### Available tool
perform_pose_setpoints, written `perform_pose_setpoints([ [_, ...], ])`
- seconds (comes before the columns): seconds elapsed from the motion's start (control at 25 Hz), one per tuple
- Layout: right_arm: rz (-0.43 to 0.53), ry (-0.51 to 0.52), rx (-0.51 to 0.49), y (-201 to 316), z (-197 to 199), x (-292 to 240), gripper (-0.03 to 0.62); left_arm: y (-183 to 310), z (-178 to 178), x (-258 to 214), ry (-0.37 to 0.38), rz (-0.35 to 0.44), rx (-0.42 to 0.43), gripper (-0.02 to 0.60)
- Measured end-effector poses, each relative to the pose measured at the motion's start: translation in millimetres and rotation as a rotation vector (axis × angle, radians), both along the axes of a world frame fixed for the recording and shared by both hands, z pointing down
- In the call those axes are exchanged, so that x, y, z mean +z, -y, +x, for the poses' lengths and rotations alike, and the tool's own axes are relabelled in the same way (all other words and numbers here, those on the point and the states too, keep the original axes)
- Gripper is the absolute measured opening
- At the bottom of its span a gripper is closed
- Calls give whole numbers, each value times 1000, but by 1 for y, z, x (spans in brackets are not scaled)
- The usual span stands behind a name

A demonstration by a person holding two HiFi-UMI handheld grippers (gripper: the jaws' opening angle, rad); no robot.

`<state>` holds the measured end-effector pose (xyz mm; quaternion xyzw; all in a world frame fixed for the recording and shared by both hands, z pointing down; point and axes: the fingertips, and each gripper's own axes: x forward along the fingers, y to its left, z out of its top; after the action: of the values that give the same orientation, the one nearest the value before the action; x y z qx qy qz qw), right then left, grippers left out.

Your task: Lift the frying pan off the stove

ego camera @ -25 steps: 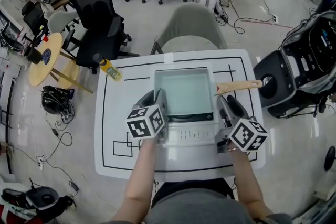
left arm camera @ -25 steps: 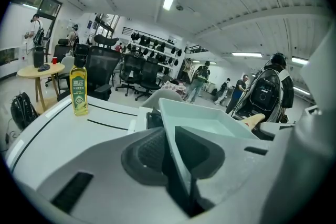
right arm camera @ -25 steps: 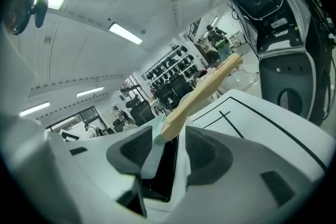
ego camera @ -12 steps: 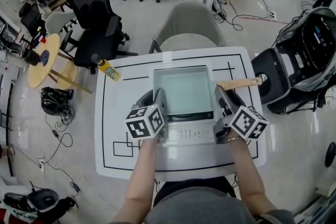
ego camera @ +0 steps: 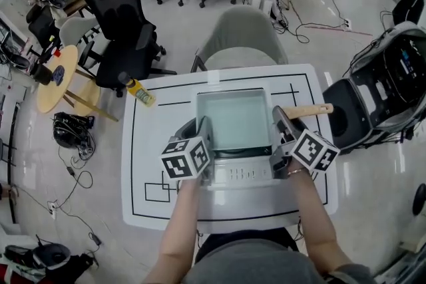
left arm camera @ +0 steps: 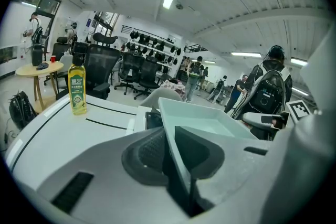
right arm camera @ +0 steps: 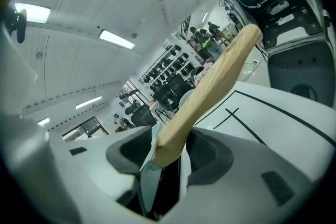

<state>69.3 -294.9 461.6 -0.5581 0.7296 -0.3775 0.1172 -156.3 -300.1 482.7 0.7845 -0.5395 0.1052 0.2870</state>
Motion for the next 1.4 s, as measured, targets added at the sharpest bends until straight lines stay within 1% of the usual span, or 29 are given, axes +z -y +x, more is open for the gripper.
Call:
perform_pose_setpoints([
  [0.24, -5, 15, -20, 9, -7, 5, 181, 0, -3, 2, 4, 0, -4, 49],
  [0.6, -3, 66, -40, 14, -9, 4, 164, 1, -2, 0, 8, -2, -14, 48],
  [0.8, -3, 72, -46, 14, -8, 3, 169, 2, -2, 0, 5, -7, -11, 46],
  [1.08, -13, 85, -50, 11, -8, 4, 164, 0, -2, 1, 14, -18, -34, 43],
  [1.28, 1, 94, -59, 8, -8, -3, 160, -1, -2, -7, 27, 1, -49, 41],
  [1.4, 7, 118, -63, 5, -9, -9, 160, -2, -4, -16, 54, 34, -60, 40],
])
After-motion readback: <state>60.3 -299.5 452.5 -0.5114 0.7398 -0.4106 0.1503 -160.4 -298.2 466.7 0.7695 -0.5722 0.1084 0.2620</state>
